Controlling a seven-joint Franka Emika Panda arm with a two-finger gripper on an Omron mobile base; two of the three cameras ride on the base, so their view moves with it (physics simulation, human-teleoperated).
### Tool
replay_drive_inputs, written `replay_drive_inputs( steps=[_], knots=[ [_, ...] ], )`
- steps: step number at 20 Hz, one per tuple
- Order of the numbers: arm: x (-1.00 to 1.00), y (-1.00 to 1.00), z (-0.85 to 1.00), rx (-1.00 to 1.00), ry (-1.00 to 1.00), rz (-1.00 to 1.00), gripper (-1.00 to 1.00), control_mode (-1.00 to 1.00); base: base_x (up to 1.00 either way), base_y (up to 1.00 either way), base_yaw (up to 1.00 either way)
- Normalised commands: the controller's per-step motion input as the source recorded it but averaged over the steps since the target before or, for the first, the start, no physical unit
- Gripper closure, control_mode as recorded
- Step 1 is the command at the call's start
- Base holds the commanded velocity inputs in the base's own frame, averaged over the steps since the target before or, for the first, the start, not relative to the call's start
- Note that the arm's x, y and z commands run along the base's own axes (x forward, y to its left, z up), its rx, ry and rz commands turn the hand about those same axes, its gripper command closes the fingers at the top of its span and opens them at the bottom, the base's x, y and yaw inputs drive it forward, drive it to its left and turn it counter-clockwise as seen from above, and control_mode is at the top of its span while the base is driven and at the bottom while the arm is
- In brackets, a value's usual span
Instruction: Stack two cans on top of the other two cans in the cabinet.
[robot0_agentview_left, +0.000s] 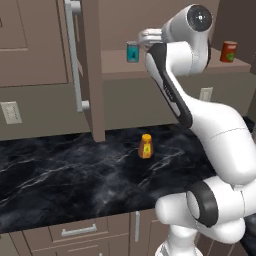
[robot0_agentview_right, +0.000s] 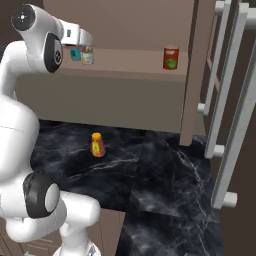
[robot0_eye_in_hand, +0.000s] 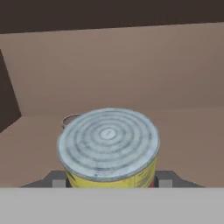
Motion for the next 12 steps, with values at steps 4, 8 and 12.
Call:
replay_drive_inputs(
  steps=[4,8,12],
  knots=[
    [-0.01,-0.47,0.11,0.00,0.00,-0.11,1.00,-1.00,0.00,0.00,0.00],
    [0.00,-0.46,0.15,0.00,0.00,-0.11,1.00,-1.00,0.00,0.00,0.00],
    [0.00,-0.46,0.13,0.00,0.00,-0.12,1.00,-1.00,0.00,0.00,0.00]
  ],
)
